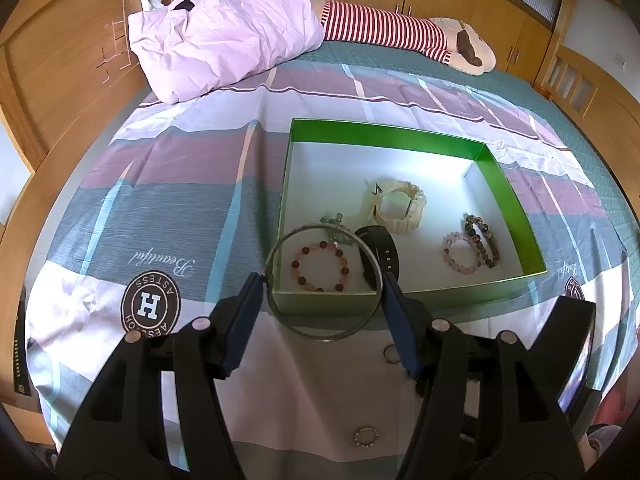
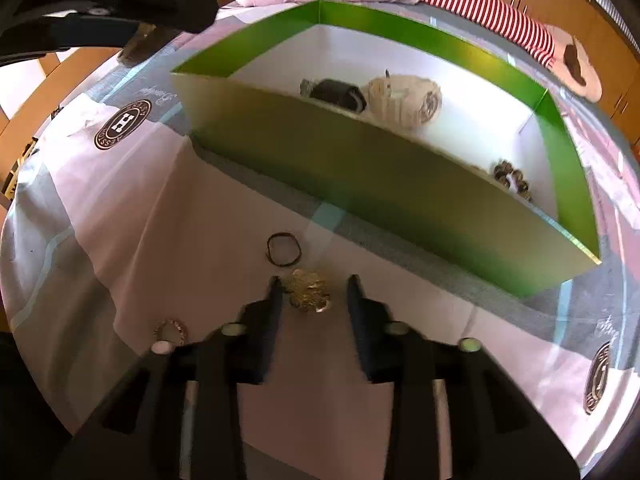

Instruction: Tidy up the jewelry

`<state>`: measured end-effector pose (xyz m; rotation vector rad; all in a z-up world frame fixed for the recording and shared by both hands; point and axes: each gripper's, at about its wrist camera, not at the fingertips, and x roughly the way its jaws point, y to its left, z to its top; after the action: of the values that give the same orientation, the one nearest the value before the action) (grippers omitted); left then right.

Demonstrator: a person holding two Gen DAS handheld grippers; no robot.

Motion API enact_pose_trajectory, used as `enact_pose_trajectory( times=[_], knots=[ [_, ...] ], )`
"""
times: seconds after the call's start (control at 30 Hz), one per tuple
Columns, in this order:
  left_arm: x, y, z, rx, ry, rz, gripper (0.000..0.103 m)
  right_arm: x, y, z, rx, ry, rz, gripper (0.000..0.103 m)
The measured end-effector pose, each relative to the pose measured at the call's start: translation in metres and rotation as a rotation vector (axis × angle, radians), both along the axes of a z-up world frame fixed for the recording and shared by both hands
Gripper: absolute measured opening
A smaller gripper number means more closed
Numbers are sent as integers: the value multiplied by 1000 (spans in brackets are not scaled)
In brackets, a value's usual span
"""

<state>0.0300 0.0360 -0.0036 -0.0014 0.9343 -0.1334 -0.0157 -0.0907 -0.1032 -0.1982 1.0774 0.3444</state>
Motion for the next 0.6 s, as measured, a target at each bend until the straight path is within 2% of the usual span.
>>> enact_pose_trajectory(
  times=[0.1,0.17,0.23,0.33,0.43,0.53,0.57,0.6],
  knots=[
    [0,1,1,-5,-6,5,61,-2,-3,13,27,-24,0,21],
    [2,1,3,-11,-13,5,61,-5,-10,34,68,-57,-9,21],
    [6,0,7,-15,-29,2,61,-4,-25,68,144,-140,-38,21],
    [16,-12,10,4,-48,-32,61,14,-52,101,182,-251,-136,21],
    [30,-26,1,17,-44,-62,61,52,-77,90,180,-203,-249,21],
    [41,-33,-13,1,-8,-75,61,72,-83,64,143,-146,-282,21],
    [45,-35,-16,-6,1,-79,62,73,-82,60,131,-139,-281,25],
    [48,-36,-18,-18,1,-81,64,72,-78,58,128,-130,-273,34]
  ],
)
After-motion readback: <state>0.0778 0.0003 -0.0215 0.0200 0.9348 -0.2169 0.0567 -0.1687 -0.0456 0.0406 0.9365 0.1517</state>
